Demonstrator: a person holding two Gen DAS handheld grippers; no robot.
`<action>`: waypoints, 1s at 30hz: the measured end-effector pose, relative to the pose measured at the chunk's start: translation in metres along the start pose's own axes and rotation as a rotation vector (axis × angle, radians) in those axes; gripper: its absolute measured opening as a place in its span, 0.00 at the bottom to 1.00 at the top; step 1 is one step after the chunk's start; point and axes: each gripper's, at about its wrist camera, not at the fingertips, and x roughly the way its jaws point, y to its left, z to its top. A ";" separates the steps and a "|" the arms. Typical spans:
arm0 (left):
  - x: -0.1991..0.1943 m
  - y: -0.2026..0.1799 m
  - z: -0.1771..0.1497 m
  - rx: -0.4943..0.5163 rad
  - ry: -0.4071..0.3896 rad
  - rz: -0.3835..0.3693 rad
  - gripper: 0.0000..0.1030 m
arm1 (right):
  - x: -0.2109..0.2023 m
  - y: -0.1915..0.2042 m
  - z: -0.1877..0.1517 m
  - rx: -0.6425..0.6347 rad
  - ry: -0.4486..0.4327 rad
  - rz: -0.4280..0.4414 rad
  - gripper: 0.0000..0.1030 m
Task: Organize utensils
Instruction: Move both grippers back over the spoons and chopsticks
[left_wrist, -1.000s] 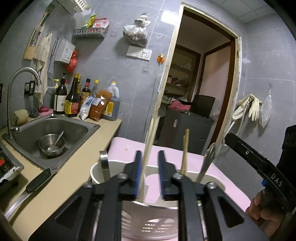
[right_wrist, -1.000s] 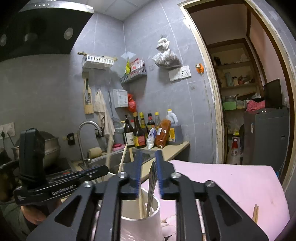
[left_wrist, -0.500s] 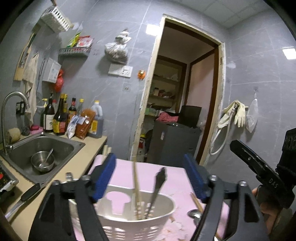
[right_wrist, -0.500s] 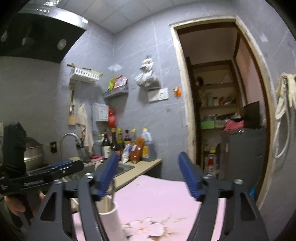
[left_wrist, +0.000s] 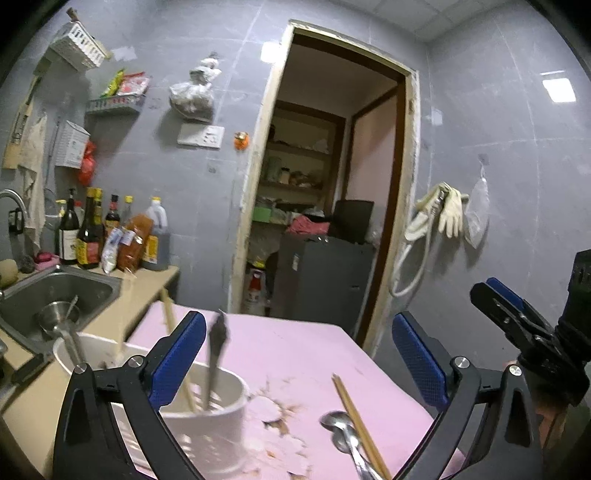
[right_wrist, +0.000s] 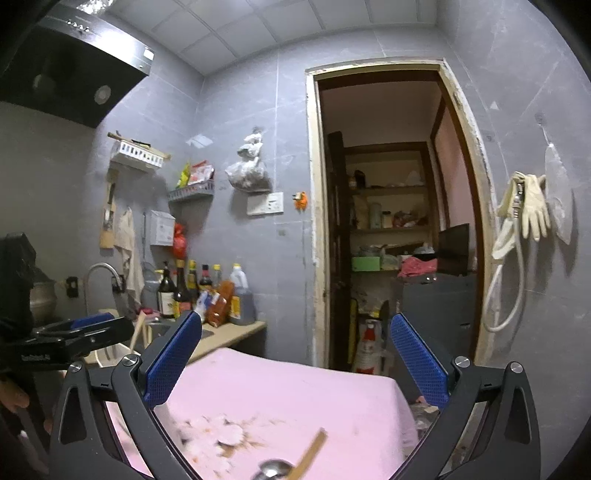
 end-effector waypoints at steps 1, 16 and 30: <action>0.002 -0.004 -0.003 0.001 0.012 -0.008 0.96 | 0.000 -0.003 -0.002 -0.003 0.007 -0.006 1.00; 0.047 -0.044 -0.060 0.024 0.299 -0.066 0.96 | 0.012 -0.047 -0.051 0.010 0.242 0.007 1.00; 0.093 -0.050 -0.096 0.041 0.570 -0.102 0.52 | 0.055 -0.065 -0.092 0.066 0.549 0.091 0.80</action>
